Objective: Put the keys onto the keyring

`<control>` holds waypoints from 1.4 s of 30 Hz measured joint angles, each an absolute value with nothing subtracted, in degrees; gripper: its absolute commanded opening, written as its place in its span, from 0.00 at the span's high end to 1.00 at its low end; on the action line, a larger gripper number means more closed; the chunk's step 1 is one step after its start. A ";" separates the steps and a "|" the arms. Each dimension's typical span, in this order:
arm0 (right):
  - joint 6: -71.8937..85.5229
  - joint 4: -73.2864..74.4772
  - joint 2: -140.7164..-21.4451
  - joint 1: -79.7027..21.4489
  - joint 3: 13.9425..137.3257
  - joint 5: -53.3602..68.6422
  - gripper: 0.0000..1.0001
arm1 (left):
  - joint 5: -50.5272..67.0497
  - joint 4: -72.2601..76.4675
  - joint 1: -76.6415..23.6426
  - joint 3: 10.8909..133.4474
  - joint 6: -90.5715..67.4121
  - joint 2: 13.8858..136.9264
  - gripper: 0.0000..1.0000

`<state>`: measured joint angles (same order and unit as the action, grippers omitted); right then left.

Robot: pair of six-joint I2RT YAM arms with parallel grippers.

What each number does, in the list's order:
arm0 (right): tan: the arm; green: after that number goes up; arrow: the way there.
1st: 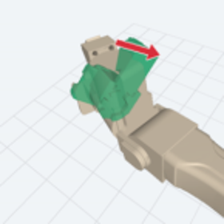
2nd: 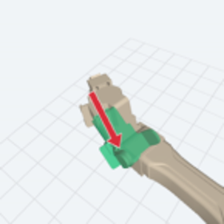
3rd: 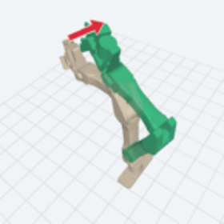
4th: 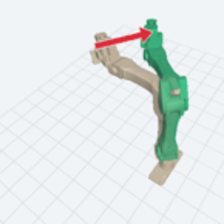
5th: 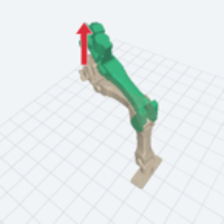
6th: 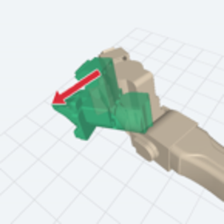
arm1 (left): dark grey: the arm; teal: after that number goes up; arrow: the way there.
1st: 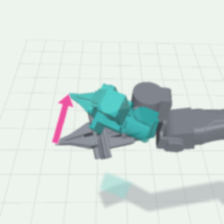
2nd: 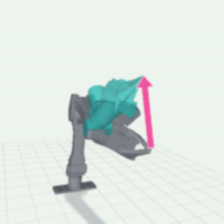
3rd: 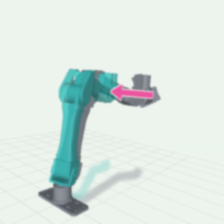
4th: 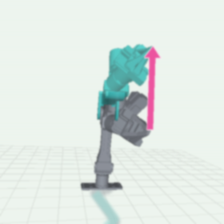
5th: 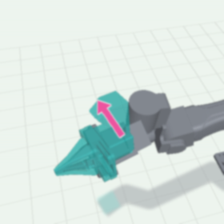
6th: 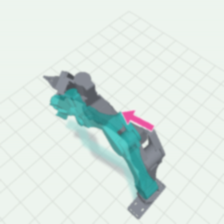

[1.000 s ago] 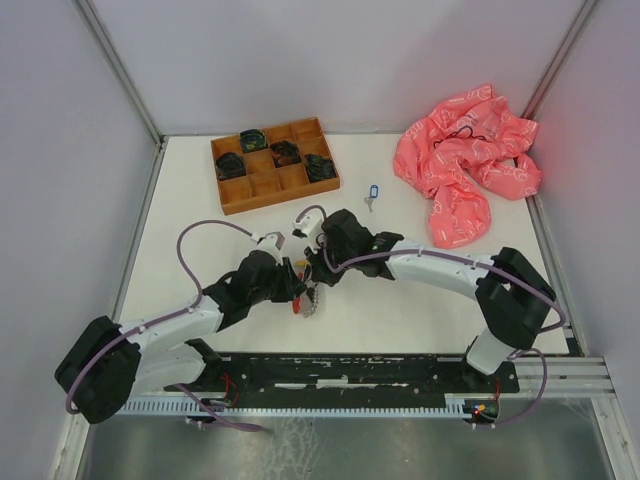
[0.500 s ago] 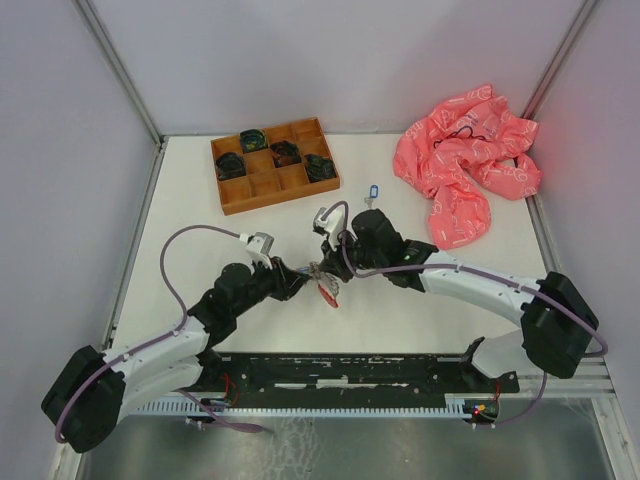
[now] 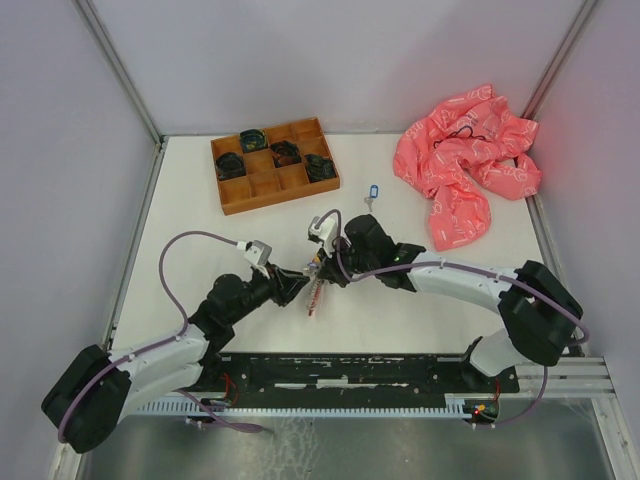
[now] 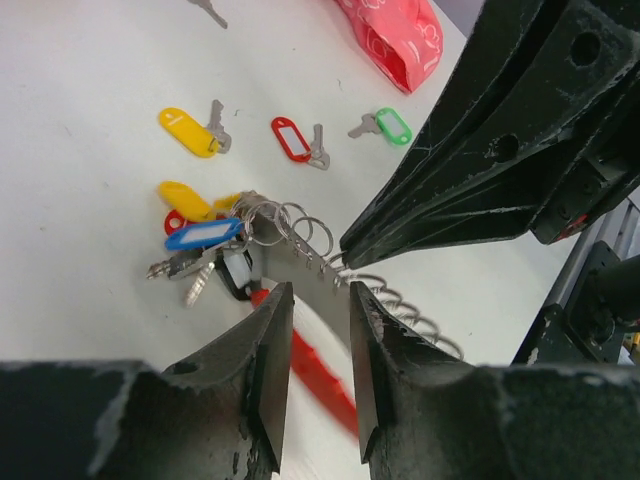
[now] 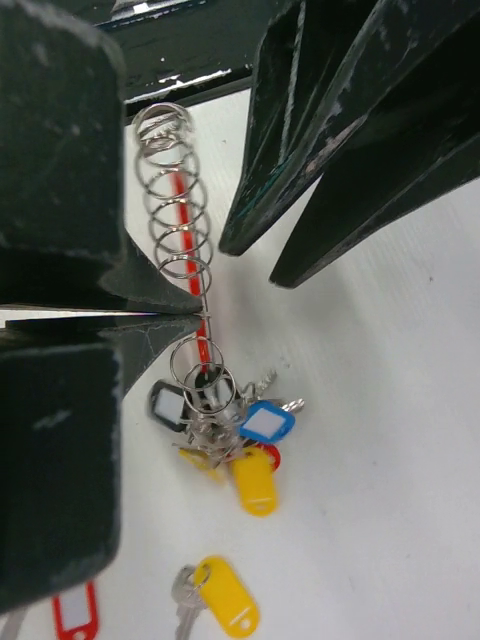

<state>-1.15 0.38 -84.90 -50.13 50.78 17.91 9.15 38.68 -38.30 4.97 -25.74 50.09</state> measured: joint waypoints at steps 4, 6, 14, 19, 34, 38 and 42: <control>-0.10 -1.28 -87.44 -50.15 50.87 19.16 0.99 | 10.17 40.49 -38.30 4.97 -24.53 53.52 0.62; 0.16 -1.65 -87.77 -50.19 50.85 19.29 0.99 | 10.70 40.86 -38.30 5.04 -23.62 55.07 0.62; 1.37 -2.85 -87.94 -50.09 49.08 18.79 0.99 | 11.40 42.28 -38.30 6.13 -19.25 60.25 0.63; 1.72 -3.01 -87.94 -49.87 47.92 18.37 0.99 | 13.43 43.31 -38.30 7.46 -18.09 63.83 0.66; 1.69 -2.57 -86.87 -49.76 46.87 17.98 0.99 | 18.39 43.99 -38.26 8.54 -12.91 65.10 0.68; 1.65 -2.61 -85.12 -49.43 45.08 17.98 0.99 | 21.23 45.82 -38.26 9.23 -11.70 69.54 0.67; 1.67 -2.66 -84.42 -48.84 43.97 18.00 0.99 | 24.34 46.92 -38.24 10.59 -11.16 73.25 0.61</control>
